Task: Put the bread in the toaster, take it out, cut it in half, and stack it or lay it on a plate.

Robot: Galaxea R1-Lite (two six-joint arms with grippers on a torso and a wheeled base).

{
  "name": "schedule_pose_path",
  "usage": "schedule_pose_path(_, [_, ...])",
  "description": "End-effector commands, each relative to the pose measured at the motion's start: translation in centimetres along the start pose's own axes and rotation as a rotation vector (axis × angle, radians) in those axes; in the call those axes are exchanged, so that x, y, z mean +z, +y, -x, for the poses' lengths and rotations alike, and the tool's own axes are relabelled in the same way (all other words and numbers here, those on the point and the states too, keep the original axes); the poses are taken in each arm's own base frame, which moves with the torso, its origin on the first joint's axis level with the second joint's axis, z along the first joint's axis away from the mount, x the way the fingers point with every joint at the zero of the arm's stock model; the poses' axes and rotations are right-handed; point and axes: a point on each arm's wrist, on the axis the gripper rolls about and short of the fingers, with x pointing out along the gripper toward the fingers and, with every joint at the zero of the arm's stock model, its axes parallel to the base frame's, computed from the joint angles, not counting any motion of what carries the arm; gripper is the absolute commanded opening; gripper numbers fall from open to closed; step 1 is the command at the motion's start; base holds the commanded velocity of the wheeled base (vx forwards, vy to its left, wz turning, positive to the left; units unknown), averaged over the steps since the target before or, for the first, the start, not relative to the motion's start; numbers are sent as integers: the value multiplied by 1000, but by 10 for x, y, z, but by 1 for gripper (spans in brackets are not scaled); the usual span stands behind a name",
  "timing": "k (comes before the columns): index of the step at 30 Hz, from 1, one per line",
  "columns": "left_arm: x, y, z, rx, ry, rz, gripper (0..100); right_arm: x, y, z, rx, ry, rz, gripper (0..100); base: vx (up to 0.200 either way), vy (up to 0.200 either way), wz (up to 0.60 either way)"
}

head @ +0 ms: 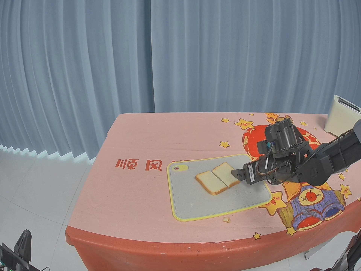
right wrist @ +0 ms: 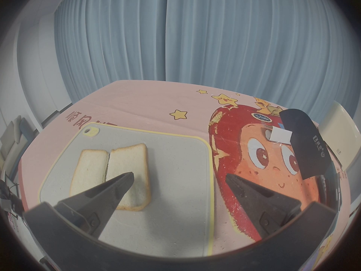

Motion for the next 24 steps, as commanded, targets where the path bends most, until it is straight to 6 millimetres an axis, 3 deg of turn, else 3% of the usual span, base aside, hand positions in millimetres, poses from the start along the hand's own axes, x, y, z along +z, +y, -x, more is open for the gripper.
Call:
schedule_pose_path(1, [-5, 0, 0, 1, 1, 0, 0, -1, 1, -2, 1, 4, 3, 100, 0, 0, 0])
schedule_pose_path(21, [-5, 0, 0, 1, 1, 0, 0, -6, 3, -6, -11, 27, 13, 100, 0, 0, 0])
schedule_pose_path(22, [-5, 0, 0, 1, 1, 0, 0, -6, 3, -6, -12, 27, 13, 0, 0, 0, 0])
schedule_pose_path(24, [-5, 0, 0, 1, 1, 0, 0, -6, 3, -5, -12, 29, 13, 0, 0, 0, 0])
